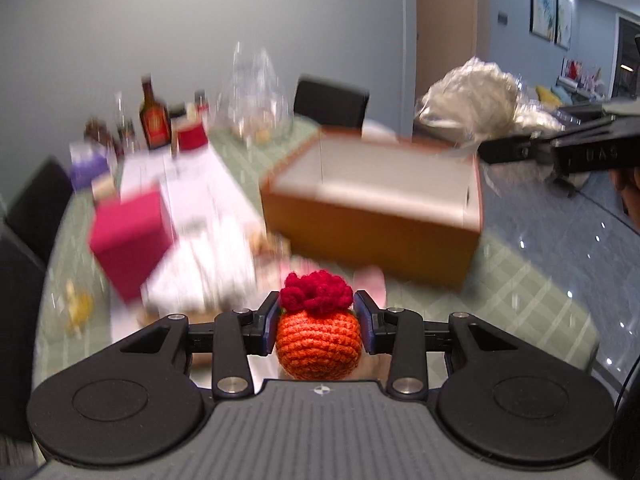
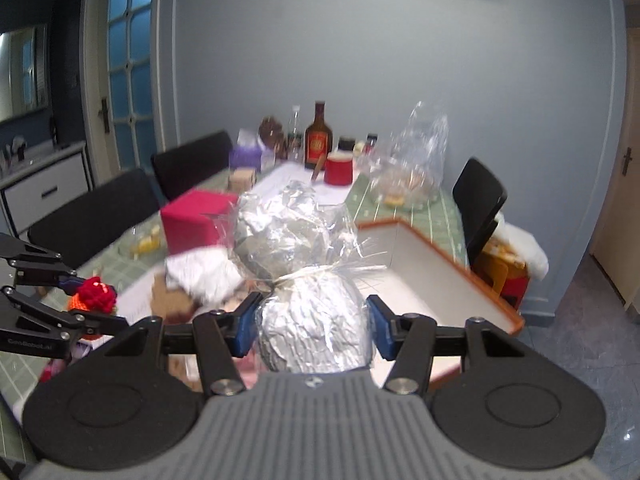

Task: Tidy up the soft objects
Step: 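Carry the crocheted ball and foil bundle over the orange box with both grippers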

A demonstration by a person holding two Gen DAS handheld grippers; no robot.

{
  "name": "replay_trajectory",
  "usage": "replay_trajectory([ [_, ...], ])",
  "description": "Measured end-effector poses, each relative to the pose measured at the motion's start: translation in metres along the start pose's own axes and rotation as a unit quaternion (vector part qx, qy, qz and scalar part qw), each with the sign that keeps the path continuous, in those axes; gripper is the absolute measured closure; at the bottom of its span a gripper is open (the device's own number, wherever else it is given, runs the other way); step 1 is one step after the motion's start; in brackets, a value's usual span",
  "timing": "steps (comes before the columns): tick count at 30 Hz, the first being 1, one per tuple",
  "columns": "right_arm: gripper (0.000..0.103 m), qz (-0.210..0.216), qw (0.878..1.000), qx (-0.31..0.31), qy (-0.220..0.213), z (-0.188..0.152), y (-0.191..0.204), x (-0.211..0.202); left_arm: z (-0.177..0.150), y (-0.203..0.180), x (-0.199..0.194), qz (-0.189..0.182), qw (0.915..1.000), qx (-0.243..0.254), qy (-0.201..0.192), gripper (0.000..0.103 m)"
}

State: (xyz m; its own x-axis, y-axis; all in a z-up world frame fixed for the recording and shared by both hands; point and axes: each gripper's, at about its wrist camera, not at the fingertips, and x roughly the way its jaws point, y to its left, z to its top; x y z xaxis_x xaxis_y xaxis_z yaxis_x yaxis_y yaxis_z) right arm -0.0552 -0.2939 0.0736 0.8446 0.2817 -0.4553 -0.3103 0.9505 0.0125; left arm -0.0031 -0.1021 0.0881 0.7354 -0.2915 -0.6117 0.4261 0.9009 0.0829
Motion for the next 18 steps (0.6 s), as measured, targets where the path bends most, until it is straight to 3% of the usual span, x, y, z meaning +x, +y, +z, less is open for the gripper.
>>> replay_trajectory([
  [9,0.047,-0.006,0.998,0.039,-0.054,0.068,-0.021,0.002,0.092,-0.018,0.021,-0.01,0.9983,0.033,-0.047,0.059],
  [18,0.047,-0.016,0.993,0.112,-0.019,0.059,-0.074,0.048,0.126,-0.048,0.082,-0.055,0.9933,0.084,-0.057,0.059],
])
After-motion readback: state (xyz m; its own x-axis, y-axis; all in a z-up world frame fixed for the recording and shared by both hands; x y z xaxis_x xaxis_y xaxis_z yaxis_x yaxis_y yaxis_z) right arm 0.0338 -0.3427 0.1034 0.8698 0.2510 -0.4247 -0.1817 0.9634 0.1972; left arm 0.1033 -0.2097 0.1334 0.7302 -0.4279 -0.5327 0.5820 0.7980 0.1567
